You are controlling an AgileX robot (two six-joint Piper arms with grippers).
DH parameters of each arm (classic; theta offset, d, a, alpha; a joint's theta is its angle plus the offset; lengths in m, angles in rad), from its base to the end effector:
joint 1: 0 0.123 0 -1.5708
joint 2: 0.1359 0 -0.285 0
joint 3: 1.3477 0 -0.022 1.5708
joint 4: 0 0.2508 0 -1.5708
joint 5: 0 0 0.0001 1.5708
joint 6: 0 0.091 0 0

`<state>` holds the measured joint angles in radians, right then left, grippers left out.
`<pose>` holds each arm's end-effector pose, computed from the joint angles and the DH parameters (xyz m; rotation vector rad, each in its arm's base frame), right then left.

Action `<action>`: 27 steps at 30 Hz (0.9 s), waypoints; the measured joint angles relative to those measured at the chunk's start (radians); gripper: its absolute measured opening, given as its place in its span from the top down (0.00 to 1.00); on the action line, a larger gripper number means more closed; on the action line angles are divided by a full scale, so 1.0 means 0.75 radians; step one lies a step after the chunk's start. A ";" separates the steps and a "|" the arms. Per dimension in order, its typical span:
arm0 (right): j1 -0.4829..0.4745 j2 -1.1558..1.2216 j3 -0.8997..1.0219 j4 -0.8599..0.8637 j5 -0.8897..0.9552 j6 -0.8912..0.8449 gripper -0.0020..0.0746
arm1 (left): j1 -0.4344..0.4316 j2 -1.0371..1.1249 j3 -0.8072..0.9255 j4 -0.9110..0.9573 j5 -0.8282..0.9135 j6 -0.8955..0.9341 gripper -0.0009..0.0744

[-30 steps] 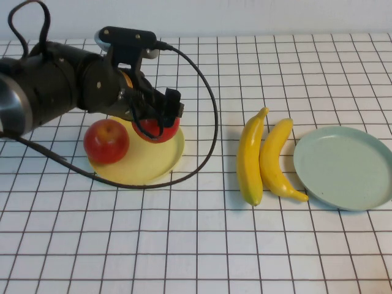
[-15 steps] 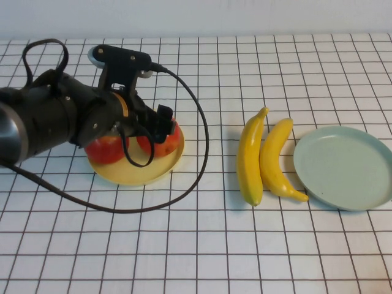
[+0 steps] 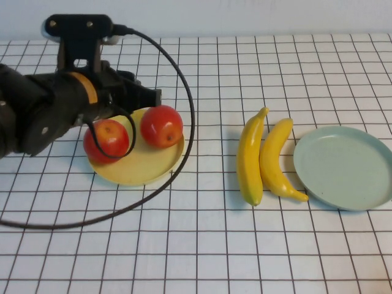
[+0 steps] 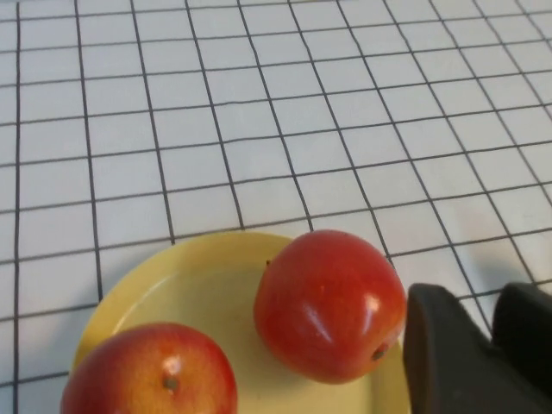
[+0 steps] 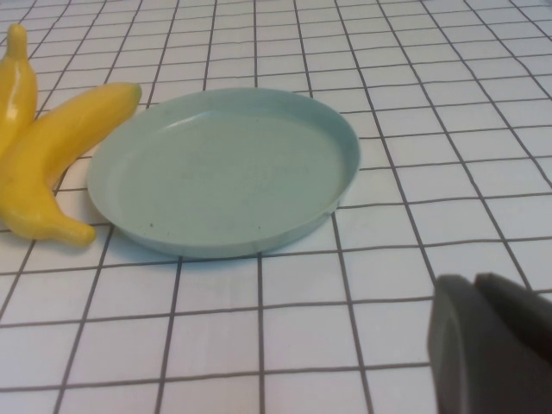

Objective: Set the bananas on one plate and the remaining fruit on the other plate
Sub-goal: Put one type of fruit in the left plate, then put another type of fruit in the right plate

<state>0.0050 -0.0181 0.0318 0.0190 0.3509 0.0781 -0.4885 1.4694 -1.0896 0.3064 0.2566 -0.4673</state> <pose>0.0530 0.0009 0.1718 0.0795 1.8471 0.0764 0.2984 -0.1507 0.3100 0.2905 2.1025 -0.3129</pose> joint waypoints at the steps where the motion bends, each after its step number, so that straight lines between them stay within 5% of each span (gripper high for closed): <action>1: 0.000 0.000 0.000 0.000 0.000 0.000 0.99 | 0.000 -0.040 0.037 -0.019 -0.004 -0.003 0.87; 7: 0.000 0.000 0.000 0.000 0.000 0.000 0.99 | 0.000 -0.334 0.304 -0.032 0.001 -0.016 0.97; 17: 0.000 0.000 0.000 0.000 0.000 0.000 0.99 | 0.000 -1.049 0.712 0.179 0.020 -0.068 0.98; 27: 0.000 0.000 0.000 0.000 0.000 0.000 0.99 | 0.000 -1.497 0.837 0.282 0.254 -0.238 0.99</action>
<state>0.0050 -0.0181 0.0318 0.0190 0.3509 0.0781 -0.4885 0.3464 -0.4619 0.5180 0.4471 -0.6460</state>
